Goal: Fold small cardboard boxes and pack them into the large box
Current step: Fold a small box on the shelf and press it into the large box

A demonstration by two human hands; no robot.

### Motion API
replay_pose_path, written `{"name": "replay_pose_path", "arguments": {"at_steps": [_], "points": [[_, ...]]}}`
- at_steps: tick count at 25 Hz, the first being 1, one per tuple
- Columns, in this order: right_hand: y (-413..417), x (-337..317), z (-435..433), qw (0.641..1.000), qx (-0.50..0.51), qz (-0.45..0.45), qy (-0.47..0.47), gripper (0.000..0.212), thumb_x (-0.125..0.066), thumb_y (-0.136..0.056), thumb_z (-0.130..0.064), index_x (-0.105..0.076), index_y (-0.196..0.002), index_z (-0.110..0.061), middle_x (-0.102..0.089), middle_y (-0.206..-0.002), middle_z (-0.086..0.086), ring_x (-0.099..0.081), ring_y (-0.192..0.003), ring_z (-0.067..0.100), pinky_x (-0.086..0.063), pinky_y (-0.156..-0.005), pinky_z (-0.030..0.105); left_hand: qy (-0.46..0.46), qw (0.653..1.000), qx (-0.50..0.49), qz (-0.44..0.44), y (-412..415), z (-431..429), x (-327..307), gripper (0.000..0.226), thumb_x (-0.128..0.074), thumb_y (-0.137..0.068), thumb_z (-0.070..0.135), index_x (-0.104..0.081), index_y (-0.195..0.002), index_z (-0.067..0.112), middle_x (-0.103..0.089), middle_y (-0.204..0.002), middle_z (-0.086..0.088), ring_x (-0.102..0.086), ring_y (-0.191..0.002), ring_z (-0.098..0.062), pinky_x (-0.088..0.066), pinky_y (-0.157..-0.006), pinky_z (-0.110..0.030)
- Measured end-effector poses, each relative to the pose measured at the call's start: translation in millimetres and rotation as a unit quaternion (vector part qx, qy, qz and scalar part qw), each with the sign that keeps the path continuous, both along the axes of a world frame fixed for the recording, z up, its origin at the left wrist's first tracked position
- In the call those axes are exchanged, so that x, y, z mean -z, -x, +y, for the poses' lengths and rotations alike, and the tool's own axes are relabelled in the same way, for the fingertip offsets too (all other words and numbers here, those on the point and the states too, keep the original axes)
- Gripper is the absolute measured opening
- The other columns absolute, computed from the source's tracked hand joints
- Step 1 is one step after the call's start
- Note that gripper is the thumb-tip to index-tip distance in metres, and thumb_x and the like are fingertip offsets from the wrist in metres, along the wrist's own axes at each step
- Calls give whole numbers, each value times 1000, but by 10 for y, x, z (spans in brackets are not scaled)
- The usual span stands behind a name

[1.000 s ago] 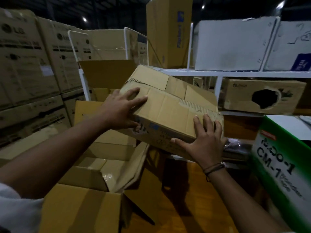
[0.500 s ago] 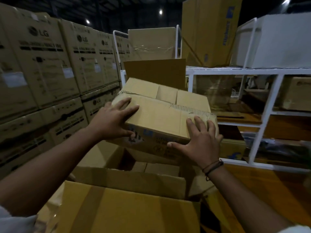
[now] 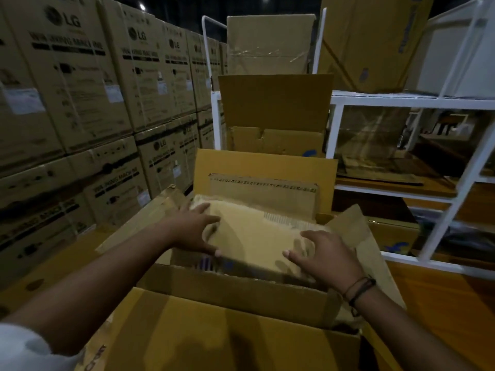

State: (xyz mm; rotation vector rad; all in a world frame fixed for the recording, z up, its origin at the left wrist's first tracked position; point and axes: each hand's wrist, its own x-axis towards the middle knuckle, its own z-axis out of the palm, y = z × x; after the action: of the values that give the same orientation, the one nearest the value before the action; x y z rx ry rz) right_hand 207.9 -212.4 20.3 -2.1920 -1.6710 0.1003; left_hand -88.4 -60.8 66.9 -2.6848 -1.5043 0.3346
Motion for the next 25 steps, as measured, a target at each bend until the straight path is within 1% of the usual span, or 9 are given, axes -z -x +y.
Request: {"name": "replay_pose_path", "arguments": {"at_steps": [4,7,10,12,15,19,21,23,25], "points": [[-134,159,405,999,11,9,39,64,-56,-86,-74,-64,-132,-29,-72,-110,-8,-66,-104,14,-58,-88,41,5,999,22,26,-194,222,84,89,-53,-82,83,-31,-157,42,-16,-170,2,-13,-154,-38,-20,-122,-60],[-260,155,628,986,-57,92,124,51,-67,-86,-64,-69,-121,-28,-73,-110,-6,-67,-97,12,-59,-85,35,87,993,59,59,-337,472,8,77,-63,-84,72,-38,-152,46,-28,-166,7,-23,-151,-29,-28,-119,-52],[-264,-24,684,925,-214,142,280,39,-69,-86,-61,-71,-117,-38,-73,-108,-11,-69,-98,15,-59,-90,37,241,959,61,137,-494,623,-117,86,-71,-79,71,-36,-153,48,-31,-165,9,-30,-151,-25,-28,-121,-49],[-197,-20,726,875,-299,111,365,54,-67,-83,-68,-62,-131,-45,-65,-127,-15,-62,-115,11,-53,-100,38,315,935,42,156,-647,692,-131,88,-67,-81,73,-34,-157,42,-36,-163,10,-31,-151,-22,-24,-123,-47],[92,146,735,819,-398,92,404,77,-64,-78,-78,-51,-143,-39,-55,-142,-11,-54,-126,15,-47,-106,43,306,941,53,134,-883,744,76,89,-58,-86,76,-30,-160,34,-38,-162,7,-33,-151,-22,-23,-122,-43],[175,372,917,883,-318,25,345,113,-64,-66,-88,-19,-158,-40,-19,-166,-1,-22,-149,32,-27,-119,59,241,957,100,126,-1035,761,568,87,-48,-93,73,-20,-163,30,-39,-162,-1,-35,-148,-28,-31,-117,-46],[146,421,1021,910,-230,-45,343,111,-62,-70,-87,-18,-159,-37,-18,-167,1,-18,-151,32,-19,-120,59,253,947,127,149,-999,783,755,73,-41,-99,67,-32,-159,27,-50,-154,-2,-47,-138,-27,-38,-109,-45],[141,412,1043,930,-197,-29,310,80,-55,-81,-82,-47,-145,-33,-55,-141,1,-51,-126,24,-37,-111,49,274,946,143,102,-917,816,812,62,-34,-103,63,-55,-143,20,-64,-135,-5,-60,-113,-22,-45,-96,-41],[135,319,996,947,-202,80,237,55,-47,-93,-73,-71,-106,-25,-69,-88,-8,-61,-77,9,-52,-76,32,305,940,151,24,-806,849,715,67,-26,-104,66,-70,-120,17,-74,-105,-4,-64,-89,-17,-46,-88,-38]]}}
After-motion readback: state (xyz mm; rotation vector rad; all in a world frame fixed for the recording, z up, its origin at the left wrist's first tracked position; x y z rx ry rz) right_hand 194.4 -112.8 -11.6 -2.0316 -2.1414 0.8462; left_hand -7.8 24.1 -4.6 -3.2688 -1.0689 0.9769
